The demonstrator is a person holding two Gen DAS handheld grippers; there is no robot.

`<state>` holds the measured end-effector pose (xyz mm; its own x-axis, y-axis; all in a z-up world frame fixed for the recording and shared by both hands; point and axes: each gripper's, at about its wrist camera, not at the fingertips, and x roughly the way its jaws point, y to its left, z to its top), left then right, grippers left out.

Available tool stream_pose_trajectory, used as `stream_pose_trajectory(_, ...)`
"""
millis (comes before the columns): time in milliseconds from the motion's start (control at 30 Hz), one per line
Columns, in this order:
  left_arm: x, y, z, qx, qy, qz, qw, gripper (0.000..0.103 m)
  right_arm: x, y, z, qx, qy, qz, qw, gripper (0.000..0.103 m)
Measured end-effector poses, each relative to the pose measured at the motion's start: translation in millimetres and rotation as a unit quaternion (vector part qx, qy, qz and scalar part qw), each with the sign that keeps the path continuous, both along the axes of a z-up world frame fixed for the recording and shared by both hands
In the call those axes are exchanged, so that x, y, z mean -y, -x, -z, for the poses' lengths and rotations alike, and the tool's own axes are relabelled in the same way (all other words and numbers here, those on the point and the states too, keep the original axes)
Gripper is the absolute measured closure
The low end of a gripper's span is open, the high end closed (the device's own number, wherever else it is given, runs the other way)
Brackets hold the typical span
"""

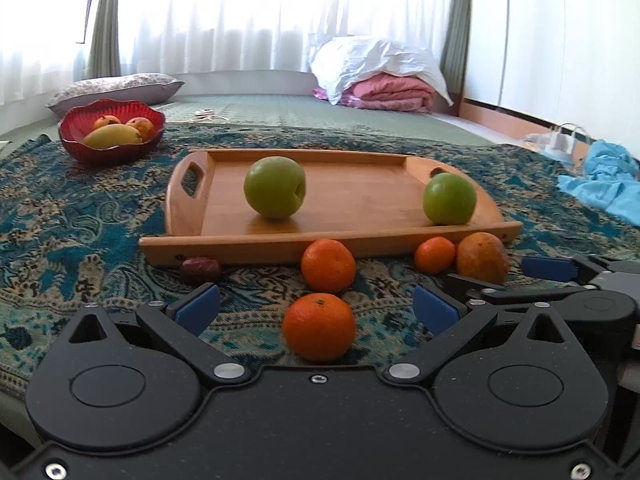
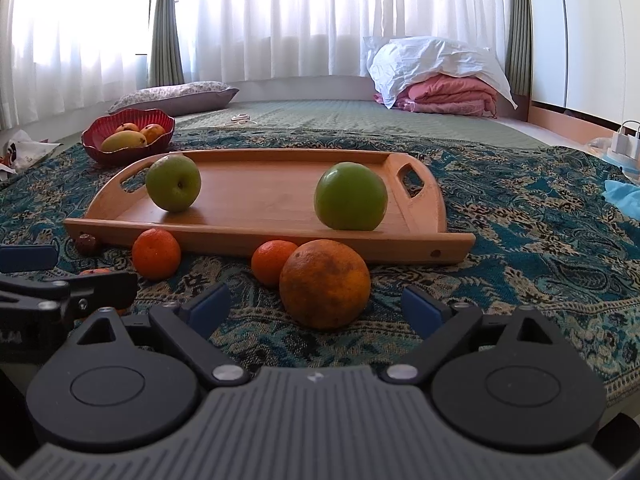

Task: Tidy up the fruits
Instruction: 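Withdraw both tools from the tray toward the oranges in front of it, then grasp a tangerine with the left tool while the right tool grasps the large brown orange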

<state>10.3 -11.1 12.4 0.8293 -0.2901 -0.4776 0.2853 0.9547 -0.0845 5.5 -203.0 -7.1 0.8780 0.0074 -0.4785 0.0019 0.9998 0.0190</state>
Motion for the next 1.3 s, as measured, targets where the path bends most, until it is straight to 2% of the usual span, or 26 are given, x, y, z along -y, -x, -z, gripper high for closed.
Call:
stream_pose_trajectory(133, -2.0, 4.7, 0.4, -0.001, 0.014, 0.011, 0.9998, 0.003, -0.5, 1.0, 1.3, -0.004, -0.011, 0.001, 1.000, 0.010)
stream_pose_trajectory(233, -0.2, 6.9, 1.3, -0.002, 0.007, 0.014, 0.9999, 0.009, -1.5, 1.4, 1.9, -0.005, -0.012, 0.003, 1.000, 0.012)
stream_pose_trajectory(400, -0.3, 8.0, 4.6, -0.013, 0.005, 0.017, 0.9998, 0.029, -2.5, 2.2, 1.2, -0.001, -0.005, 0.008, 1.000, 0.017)
stream_pose_trajectory(600, -0.9, 6.8, 9.1, -0.027, -0.002, 0.009, 0.9996, 0.043, -0.1, 0.9, 0.2, -0.003, -0.010, 0.013, 1.000, 0.025)
stream_pose_trajectory(800, -2.0, 6.8, 9.8, -0.034, 0.002, 0.007, 0.9994, 0.052, -0.9, 1.1, 0.8, -0.004, -0.008, 0.014, 1.000, 0.034)
stream_pose_trajectory(1067, 1.6, 6.0, 10.7, -0.032, -0.008, 0.007, 0.9994, 0.058, -0.9, -0.5, 1.5, -0.005, -0.010, 0.016, 1.000, 0.038)
stream_pose_trajectory(1300, 1.5, 2.5, 10.8, -0.033, -0.015, 0.004, 0.9993, 0.065, 1.0, -4.1, 2.9, -0.009, -0.017, 0.022, 1.000, 0.049)
